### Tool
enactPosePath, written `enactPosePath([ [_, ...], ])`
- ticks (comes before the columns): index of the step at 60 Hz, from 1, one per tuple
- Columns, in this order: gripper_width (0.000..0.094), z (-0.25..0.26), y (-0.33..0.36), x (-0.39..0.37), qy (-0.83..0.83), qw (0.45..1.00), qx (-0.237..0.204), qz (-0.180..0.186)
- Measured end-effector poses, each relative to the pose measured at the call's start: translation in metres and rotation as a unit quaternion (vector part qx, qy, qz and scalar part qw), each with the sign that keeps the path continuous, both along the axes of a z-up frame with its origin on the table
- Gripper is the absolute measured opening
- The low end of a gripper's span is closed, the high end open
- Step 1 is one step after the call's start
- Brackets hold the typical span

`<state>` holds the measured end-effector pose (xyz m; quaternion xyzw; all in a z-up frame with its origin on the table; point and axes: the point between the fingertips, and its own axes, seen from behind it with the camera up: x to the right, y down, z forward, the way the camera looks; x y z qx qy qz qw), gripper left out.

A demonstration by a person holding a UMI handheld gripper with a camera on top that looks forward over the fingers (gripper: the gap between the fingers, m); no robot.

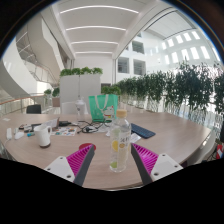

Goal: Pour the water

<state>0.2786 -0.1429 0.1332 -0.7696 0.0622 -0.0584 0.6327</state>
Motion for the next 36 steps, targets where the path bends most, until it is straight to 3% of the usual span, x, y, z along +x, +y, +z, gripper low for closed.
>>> enactPosePath([
  [13, 0.0801, -0.048, 0.082, 0.038, 0.0, 1.0, 0.003, -0.003],
  [15, 0.0722, -0.052, 0.091, 0.04, 0.0, 1.0, 0.003, 0.0],
  [17, 0.0483, -0.057, 0.104, 0.038, 0.004, 1.0, -0.005, 0.01],
  [26, 0.0446, -0.055, 0.111, 0.049, 0.009, 0.999, 0.023, -0.04],
  [33, 0.035, -0.058, 0.114, 0.049, 0.022, 0.998, -0.007, -0.064],
  [36, 0.0344, -0.056, 0.119, 0.042, 0.041, 0.997, -0.029, -0.056],
])
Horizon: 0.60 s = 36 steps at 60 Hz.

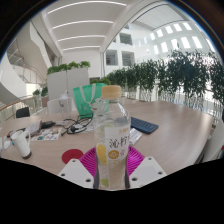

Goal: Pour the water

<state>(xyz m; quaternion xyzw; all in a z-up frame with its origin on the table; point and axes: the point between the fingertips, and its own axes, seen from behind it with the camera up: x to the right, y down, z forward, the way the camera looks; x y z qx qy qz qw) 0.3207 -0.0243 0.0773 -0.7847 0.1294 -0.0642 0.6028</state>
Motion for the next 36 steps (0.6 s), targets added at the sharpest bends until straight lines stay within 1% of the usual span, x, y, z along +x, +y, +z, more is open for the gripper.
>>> enactPosePath([
  [5, 0.0346, 0.039, 0.01, -0.017, -0.023, 0.999, 0.003, 0.034],
  [8, 0.0343, 0.067, 0.02, -0.032, -0.075, 0.996, 0.003, 0.046],
  [12, 0.0345, 0.118, 0.038, -0.055, -0.146, 0.986, 0.007, 0.077],
  [13, 0.0344, 0.121, 0.044, -0.061, -0.167, 0.983, 0.008, 0.081],
  [15, 0.0344, 0.149, 0.052, -0.071, -0.221, 0.971, -0.003, 0.094],
  [16, 0.0343, 0.147, 0.056, -0.082, -0.25, 0.963, -0.005, 0.096],
  [17, 0.0344, 0.164, 0.062, -0.087, -0.28, 0.954, -0.015, 0.106],
  [19, 0.0343, 0.176, 0.073, -0.103, -0.339, 0.933, -0.026, 0.122],
  [21, 0.0344, 0.17, 0.089, -0.128, -0.405, 0.904, -0.038, 0.133],
  [22, 0.0342, 0.179, 0.087, -0.134, -0.436, 0.887, -0.048, 0.144],
  [23, 0.0346, 0.168, 0.098, -0.15, -0.467, 0.87, -0.053, 0.15],
  [24, 0.0345, 0.176, 0.095, -0.156, -0.497, 0.85, -0.062, 0.162],
  [26, 0.0344, 0.169, 0.106, -0.171, -0.552, 0.81, -0.072, 0.183],
  [27, 0.0344, 0.162, 0.112, -0.181, -0.578, 0.791, -0.075, 0.187],
  [33, 0.0345, 0.139, 0.126, -0.229, -0.726, 0.642, -0.105, 0.224],
  [34, 0.0345, 0.143, 0.124, -0.23, -0.744, 0.616, -0.113, 0.233],
  [36, 0.0345, 0.13, 0.134, -0.239, -0.774, 0.575, -0.114, 0.24],
])
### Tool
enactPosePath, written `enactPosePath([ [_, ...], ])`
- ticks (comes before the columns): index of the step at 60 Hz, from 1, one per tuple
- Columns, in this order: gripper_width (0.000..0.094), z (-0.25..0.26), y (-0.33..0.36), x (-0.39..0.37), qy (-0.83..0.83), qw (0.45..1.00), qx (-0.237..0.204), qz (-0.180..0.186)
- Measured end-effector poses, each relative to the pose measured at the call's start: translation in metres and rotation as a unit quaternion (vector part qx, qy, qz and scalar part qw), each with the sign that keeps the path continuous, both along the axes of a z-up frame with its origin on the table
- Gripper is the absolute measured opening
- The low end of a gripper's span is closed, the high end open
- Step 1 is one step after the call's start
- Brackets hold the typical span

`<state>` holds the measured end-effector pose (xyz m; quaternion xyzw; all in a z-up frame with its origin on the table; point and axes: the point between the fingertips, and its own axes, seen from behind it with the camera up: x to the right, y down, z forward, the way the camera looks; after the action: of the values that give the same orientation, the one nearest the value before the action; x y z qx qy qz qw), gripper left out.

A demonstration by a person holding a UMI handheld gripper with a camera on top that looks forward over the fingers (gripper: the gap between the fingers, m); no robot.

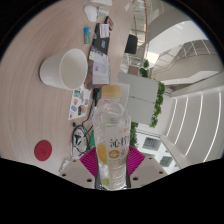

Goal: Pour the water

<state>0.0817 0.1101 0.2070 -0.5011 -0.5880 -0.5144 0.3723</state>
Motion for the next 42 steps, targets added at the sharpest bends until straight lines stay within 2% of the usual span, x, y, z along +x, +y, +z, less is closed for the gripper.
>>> enactPosePath([
  [12, 0.0344, 0.01, 0.016, -0.029, -0.253, 0.967, -0.002, 0.032],
  [25, 0.0344, 0.007, 0.017, -0.047, -0.308, 0.951, -0.011, 0.04],
  [34, 0.0344, 0.001, 0.027, -0.039, -0.255, 0.966, -0.025, 0.037],
  [38, 0.0345, 0.014, 0.033, -0.036, -0.155, 0.988, -0.008, 0.024],
  [42, 0.0345, 0.032, 0.038, -0.024, 0.022, 1.0, 0.017, -0.012],
])
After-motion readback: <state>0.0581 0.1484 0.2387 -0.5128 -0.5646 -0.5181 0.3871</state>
